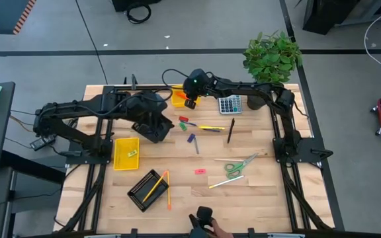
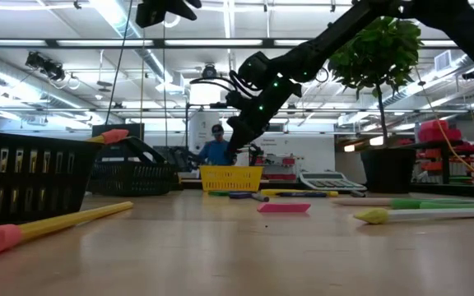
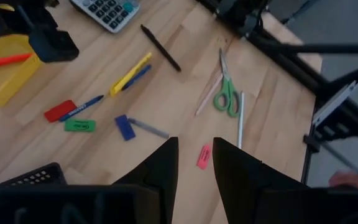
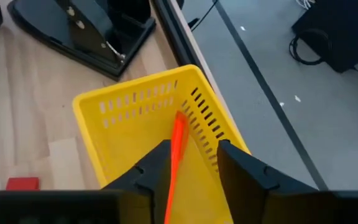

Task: Sort crayons/erasers/pens/pencils in bins
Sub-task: Put the yellow pen into the top yellow basket

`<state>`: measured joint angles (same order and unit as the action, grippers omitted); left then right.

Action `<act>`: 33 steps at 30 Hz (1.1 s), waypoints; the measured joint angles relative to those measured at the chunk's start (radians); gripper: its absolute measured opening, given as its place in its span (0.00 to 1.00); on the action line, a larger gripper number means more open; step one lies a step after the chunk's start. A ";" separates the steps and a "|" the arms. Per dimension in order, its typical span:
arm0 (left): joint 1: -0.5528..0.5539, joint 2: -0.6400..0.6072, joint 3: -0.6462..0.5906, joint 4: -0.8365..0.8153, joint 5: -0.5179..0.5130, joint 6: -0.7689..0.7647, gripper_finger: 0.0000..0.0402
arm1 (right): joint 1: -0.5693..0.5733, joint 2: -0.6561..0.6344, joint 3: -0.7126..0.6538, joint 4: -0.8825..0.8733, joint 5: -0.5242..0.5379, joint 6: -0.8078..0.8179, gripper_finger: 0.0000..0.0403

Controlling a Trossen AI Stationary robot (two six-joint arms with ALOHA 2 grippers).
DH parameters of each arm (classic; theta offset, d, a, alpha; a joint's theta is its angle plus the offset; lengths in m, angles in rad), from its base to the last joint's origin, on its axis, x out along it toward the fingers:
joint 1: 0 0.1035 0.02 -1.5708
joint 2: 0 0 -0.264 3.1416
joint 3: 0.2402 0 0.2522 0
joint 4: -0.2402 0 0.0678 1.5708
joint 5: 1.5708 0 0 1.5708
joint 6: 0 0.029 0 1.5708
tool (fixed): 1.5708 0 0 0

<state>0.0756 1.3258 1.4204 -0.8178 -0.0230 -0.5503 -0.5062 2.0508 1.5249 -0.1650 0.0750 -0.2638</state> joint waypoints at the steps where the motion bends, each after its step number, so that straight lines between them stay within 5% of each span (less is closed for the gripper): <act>1: 0.002 0.000 0.000 -0.007 0.007 0.010 0.27 | 0.000 -0.001 0.000 -0.001 0.001 0.004 0.35; 7: 0.002 0.000 0.000 -0.058 0.014 0.030 0.27 | 0.015 -0.080 0.000 -0.056 0.002 0.090 0.36; 16: 0.012 -0.045 0.001 -0.087 -0.020 0.070 0.27 | 0.068 -0.218 0.000 -0.472 0.026 0.280 0.36; 20: 0.020 -0.074 0.002 -0.099 -0.073 0.077 0.27 | 0.087 -0.221 -0.035 -0.585 -0.072 0.329 0.36; 24: 0.026 -0.104 0.002 -0.109 -0.108 0.091 0.27 | 0.113 -0.217 -0.119 -0.575 -0.203 0.283 0.36; 33: 0.030 -0.137 0.001 -0.146 -0.134 0.056 0.27 | 0.132 -0.215 -0.318 -0.357 -0.231 0.206 0.36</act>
<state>0.1055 1.1889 1.4212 -0.9637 -0.1570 -0.4942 -0.3745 1.8362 1.2069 -0.5224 -0.1561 -0.0581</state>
